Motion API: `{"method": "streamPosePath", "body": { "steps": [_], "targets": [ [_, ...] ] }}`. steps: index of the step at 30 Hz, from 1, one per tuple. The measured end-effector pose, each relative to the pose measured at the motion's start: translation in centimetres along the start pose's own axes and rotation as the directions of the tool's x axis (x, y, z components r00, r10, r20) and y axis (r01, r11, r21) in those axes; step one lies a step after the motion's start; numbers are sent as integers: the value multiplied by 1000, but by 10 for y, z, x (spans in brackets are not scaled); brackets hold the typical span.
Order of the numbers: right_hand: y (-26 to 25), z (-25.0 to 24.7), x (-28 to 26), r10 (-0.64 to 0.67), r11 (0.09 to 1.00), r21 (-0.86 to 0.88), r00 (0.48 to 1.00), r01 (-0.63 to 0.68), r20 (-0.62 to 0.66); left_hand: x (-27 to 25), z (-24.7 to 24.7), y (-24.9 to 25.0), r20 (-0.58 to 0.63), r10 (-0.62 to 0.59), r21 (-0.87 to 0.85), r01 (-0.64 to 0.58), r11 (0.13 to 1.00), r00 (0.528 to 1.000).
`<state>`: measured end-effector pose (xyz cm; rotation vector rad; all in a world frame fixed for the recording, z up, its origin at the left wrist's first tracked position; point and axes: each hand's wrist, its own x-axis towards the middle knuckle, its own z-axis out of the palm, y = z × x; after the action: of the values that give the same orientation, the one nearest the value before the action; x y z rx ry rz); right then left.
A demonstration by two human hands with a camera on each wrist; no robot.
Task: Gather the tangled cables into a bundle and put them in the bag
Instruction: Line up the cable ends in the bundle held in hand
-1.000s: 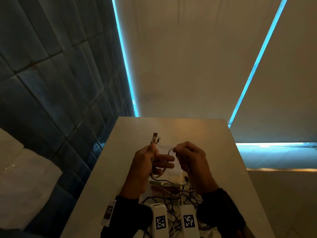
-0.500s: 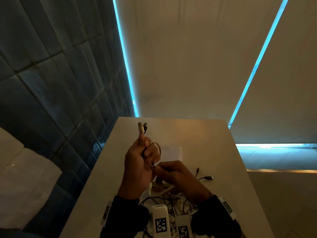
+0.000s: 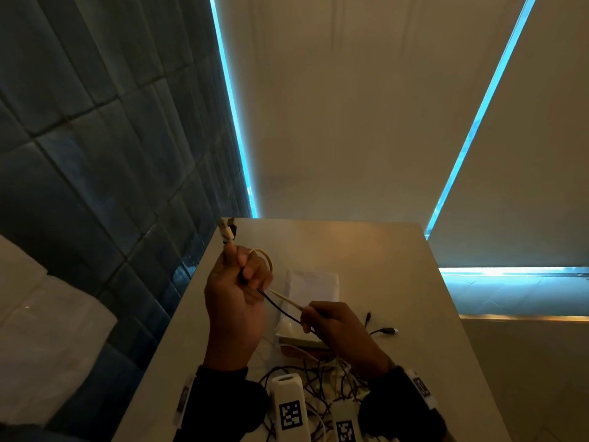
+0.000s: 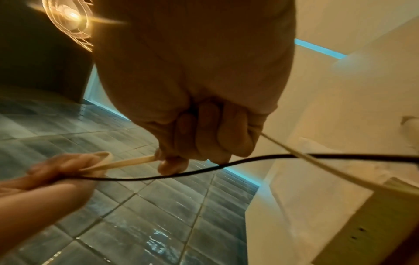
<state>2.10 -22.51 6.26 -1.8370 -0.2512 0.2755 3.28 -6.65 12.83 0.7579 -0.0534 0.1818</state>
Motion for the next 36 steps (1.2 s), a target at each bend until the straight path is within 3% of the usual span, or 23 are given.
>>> {"method": "streamPosePath", "body": {
  "steps": [14, 18, 21, 24, 31, 33, 36],
  "targets": [
    [66, 0, 13, 235, 969, -49, 965, -242, -112, 0, -1, -5, 29, -136, -27, 136, 990, 990],
    [64, -8, 15, 280, 956, -1, 915, -293, -289, 1, 3, -15, -22, -179, 177, 180, 968, 984],
    [37, -15, 12, 258, 956, 228, 900, -185, -351, 2, 5, -20, -80, -206, 389, 221, 895, 975],
    [3, -23, 6, 175, 882, 470, 929, -1, -326, 1, 6, -24, -137, -221, 523, 260, 811, 966],
    [-28, -21, -7, -108, 873, 449, 973, 191, -204, -2, 10, -31, -198, -258, 691, 322, 647, 945],
    [-27, -20, -9, -142, 892, 405, 974, 202, -174, -3, 12, -28, -203, -277, 666, 340, 664, 939],
    [-21, -20, -10, -142, 916, 367, 986, 162, -82, -7, 18, -28, -108, -407, 339, 418, 843, 907]
  ]
}}
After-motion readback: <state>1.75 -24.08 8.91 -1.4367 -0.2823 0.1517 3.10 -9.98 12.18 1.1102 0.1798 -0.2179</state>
